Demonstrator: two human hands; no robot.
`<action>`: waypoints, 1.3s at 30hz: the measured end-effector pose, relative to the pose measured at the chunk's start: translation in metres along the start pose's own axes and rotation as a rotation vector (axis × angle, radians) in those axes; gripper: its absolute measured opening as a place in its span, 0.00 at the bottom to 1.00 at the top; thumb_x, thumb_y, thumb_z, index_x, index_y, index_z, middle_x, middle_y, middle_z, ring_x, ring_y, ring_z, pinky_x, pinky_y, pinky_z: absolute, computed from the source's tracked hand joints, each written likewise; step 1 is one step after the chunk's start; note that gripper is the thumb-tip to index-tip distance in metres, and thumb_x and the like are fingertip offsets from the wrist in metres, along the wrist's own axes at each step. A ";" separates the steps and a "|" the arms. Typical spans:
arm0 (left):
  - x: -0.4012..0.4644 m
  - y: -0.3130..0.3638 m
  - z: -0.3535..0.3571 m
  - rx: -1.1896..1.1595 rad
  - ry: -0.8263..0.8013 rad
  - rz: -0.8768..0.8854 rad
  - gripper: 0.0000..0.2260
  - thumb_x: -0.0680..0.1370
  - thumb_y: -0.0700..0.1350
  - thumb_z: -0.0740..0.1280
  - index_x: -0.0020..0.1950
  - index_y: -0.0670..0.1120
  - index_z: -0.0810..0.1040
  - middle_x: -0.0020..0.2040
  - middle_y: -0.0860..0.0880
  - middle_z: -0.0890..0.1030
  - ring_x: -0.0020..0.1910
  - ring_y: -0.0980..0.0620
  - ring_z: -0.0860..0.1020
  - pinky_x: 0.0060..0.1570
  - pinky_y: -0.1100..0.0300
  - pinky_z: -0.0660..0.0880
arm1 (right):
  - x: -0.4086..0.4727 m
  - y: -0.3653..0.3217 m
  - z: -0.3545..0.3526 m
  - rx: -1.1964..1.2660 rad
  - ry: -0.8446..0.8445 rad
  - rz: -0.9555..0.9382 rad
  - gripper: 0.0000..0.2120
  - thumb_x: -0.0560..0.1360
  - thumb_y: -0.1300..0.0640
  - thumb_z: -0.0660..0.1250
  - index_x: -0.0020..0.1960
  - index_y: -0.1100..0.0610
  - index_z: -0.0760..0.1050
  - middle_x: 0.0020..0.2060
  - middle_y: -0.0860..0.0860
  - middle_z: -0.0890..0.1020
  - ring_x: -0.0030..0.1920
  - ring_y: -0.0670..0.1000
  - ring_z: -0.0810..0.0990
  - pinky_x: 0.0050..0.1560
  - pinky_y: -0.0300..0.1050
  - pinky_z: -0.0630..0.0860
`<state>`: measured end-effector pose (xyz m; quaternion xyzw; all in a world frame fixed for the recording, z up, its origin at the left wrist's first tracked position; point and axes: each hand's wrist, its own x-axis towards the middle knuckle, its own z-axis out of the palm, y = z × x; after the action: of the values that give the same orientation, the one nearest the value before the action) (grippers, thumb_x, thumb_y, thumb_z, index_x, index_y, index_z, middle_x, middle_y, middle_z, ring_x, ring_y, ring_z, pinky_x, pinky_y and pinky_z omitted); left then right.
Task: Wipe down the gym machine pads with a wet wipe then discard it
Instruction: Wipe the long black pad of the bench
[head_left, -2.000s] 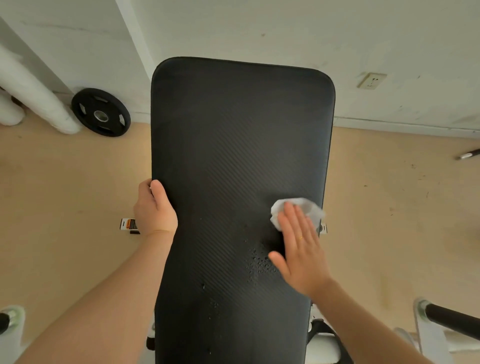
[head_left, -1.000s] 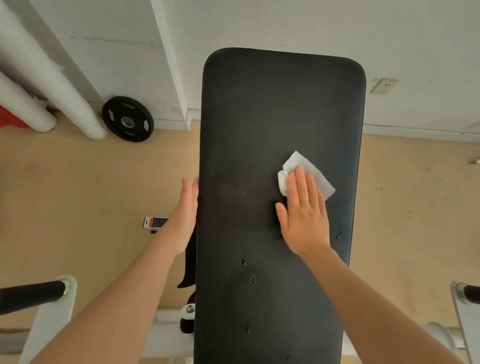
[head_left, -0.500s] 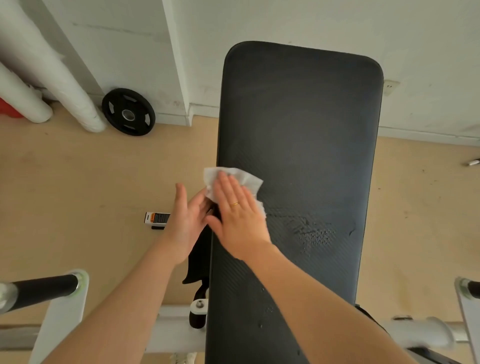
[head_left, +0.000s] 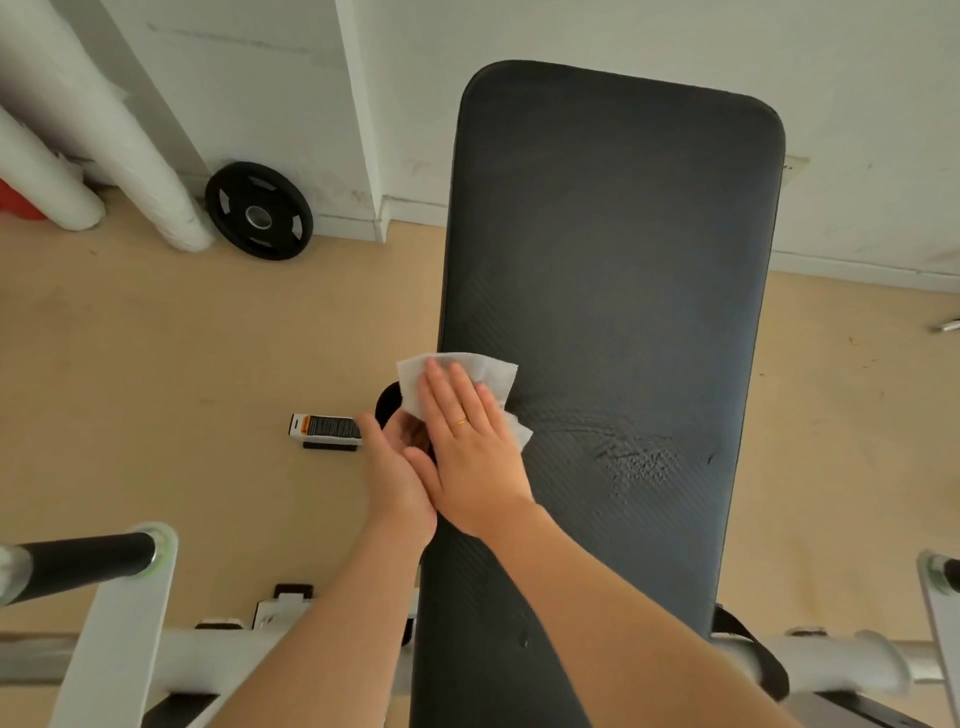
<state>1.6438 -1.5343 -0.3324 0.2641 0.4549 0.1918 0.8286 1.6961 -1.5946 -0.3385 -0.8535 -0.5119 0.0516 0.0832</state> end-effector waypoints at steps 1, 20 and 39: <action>0.001 -0.003 0.003 -0.005 0.031 0.021 0.29 0.79 0.62 0.41 0.58 0.49 0.77 0.52 0.51 0.82 0.53 0.55 0.79 0.50 0.60 0.72 | 0.000 0.002 0.001 0.006 0.004 -0.004 0.30 0.80 0.43 0.37 0.73 0.62 0.53 0.73 0.55 0.58 0.73 0.53 0.55 0.71 0.57 0.52; 0.028 -0.030 0.028 0.199 0.499 0.136 0.27 0.73 0.67 0.46 0.39 0.58 0.83 0.42 0.53 0.85 0.47 0.50 0.82 0.52 0.51 0.75 | -0.016 0.047 -0.004 0.024 0.011 -0.022 0.30 0.80 0.43 0.37 0.74 0.59 0.49 0.74 0.52 0.51 0.74 0.52 0.48 0.73 0.49 0.45; 0.014 -0.032 0.051 0.887 0.720 0.340 0.26 0.82 0.52 0.42 0.55 0.38 0.75 0.53 0.36 0.77 0.53 0.37 0.74 0.43 0.55 0.62 | -0.057 0.085 -0.009 -0.094 -0.053 -0.067 0.31 0.79 0.40 0.40 0.74 0.59 0.51 0.73 0.54 0.55 0.74 0.54 0.54 0.71 0.51 0.50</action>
<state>1.6972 -1.5651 -0.3387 0.5724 0.6953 0.1908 0.3906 1.7446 -1.6849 -0.3463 -0.8372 -0.5439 0.0471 0.0313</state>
